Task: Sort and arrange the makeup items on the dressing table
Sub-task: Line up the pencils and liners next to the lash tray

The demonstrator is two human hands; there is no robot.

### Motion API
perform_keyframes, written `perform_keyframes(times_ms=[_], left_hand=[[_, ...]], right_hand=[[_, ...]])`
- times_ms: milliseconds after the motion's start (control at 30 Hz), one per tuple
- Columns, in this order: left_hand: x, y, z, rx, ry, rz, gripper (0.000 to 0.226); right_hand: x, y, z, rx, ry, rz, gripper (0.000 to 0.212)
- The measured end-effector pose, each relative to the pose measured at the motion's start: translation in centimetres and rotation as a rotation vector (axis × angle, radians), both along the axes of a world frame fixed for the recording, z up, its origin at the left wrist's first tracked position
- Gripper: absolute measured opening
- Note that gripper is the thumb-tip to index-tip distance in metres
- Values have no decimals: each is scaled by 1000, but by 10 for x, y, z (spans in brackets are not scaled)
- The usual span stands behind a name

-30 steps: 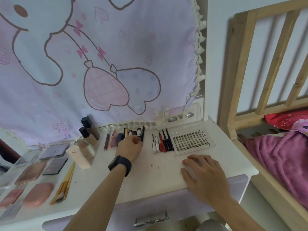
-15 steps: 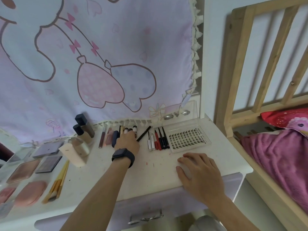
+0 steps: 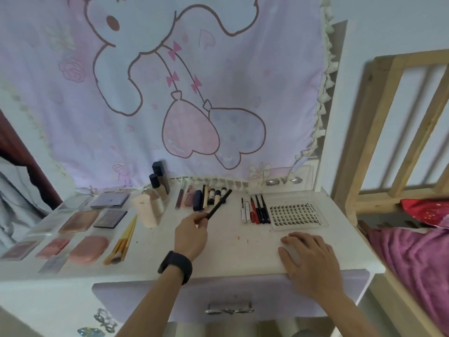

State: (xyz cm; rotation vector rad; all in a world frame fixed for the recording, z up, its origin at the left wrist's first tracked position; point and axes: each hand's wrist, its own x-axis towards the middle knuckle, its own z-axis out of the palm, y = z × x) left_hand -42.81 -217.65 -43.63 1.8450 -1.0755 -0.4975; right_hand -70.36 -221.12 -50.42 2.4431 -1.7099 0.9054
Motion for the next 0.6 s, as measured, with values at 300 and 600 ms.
perform_keyframes(times_ms=[300, 600], left_hand=[[-4, 42, -17, -61, 112, -120, 16], [-15, 32, -13, -121, 73, -283, 15]], right_hand=[[15, 10, 30, 347, -228, 92, 36], [78, 7, 50, 565, -832, 256, 25]])
